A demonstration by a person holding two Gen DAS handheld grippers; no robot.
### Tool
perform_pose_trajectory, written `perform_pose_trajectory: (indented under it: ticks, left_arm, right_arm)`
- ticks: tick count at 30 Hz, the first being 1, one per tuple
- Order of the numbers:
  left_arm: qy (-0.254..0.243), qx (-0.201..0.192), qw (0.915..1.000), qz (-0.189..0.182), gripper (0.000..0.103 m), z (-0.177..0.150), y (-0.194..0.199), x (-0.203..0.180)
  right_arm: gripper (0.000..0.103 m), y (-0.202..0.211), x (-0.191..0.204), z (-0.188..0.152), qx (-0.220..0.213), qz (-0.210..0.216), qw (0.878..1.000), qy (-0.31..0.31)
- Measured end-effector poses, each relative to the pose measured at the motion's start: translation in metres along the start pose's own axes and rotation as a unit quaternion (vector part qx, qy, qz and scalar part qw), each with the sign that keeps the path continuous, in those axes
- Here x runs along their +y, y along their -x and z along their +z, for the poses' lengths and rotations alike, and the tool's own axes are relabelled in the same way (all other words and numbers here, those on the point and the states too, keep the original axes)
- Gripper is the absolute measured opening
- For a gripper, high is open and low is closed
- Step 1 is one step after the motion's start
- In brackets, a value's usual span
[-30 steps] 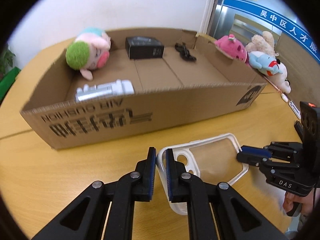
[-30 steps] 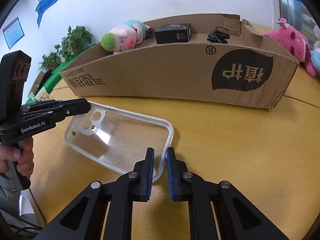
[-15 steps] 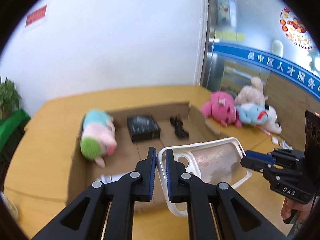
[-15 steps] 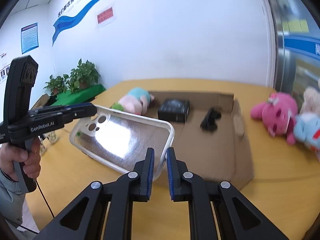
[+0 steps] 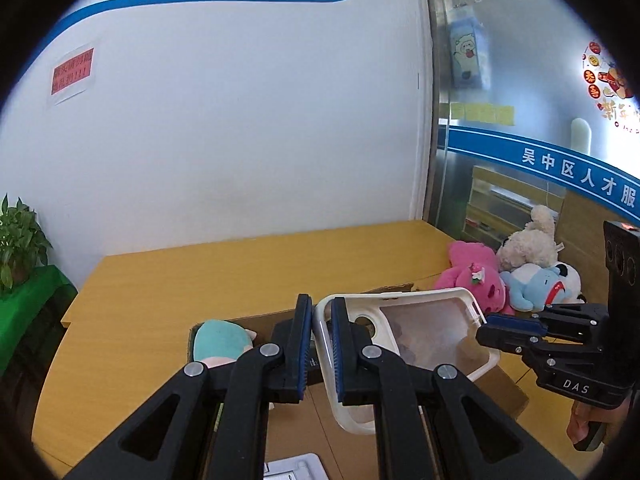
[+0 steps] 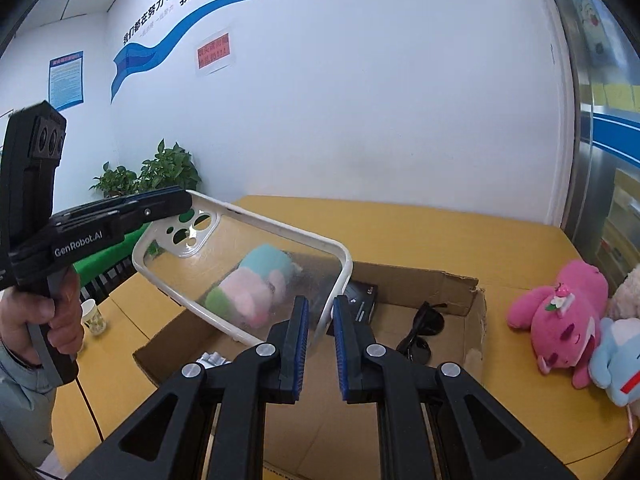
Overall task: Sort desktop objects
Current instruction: 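Lift the phone case and lower it into the cardboard box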
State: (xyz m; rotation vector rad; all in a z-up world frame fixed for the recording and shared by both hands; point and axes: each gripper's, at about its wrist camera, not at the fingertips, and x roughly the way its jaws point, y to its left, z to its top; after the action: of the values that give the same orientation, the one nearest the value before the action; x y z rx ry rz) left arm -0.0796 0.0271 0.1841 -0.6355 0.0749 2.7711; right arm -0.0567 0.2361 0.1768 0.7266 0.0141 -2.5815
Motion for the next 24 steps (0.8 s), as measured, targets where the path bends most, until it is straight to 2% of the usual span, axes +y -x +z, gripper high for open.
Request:
perform_pose_trajectory:
  ticks: [4, 9, 14, 19, 24]
  left_arm:
    - [0.018, 0.037, 0.9992, 0.0, 0.008, -0.006, -0.039, 0.014]
    - [0.044, 0.116, 0.9923, 0.002, 0.008, -0.035, -0.101, 0.027]
    - [0.081, 0.206, 0.9751, -0.007, 0.008, -0.075, -0.155, 0.039]
    - [0.073, 0.274, 0.9588, 0.011, 0.008, -0.1, -0.189, 0.033]
    - [0.056, 0.329, 0.942, 0.03, 0.009, -0.12, -0.213, 0.031]
  right_arm:
    - [0.012, -0.04, -0.015, 0.01, 0.038, 0.004, 0.999, -0.009]
    - [0.012, -0.1, -0.039, 0.004, 0.102, 0.006, 0.994, -0.027]
    - [0.012, -0.155, -0.063, -0.022, 0.175, 0.017, 0.982, -0.062]
    - [0.012, -0.208, -0.075, -0.058, 0.267, 0.011, 0.961, -0.072]
    - [0.013, -0.237, -0.075, -0.084, 0.33, 0.005, 0.941, -0.073]
